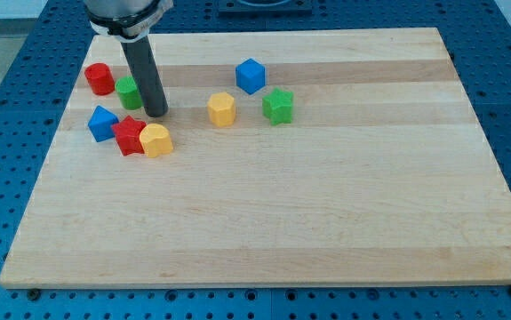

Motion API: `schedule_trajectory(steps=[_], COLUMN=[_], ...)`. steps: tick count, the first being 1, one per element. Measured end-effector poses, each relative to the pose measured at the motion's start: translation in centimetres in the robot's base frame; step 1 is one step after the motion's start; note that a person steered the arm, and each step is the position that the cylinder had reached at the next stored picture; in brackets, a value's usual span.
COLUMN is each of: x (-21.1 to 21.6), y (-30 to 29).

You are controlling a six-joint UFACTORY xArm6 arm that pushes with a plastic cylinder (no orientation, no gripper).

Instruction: Slide the yellow heart down a bit

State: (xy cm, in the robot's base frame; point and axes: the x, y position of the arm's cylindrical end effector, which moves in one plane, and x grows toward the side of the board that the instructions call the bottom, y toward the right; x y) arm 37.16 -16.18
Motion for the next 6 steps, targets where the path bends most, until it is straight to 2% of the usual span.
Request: schedule_trajectory(steps=[2,4,6], x=[4.3,4.7,4.9], y=[-1.8,-1.5,3.6])
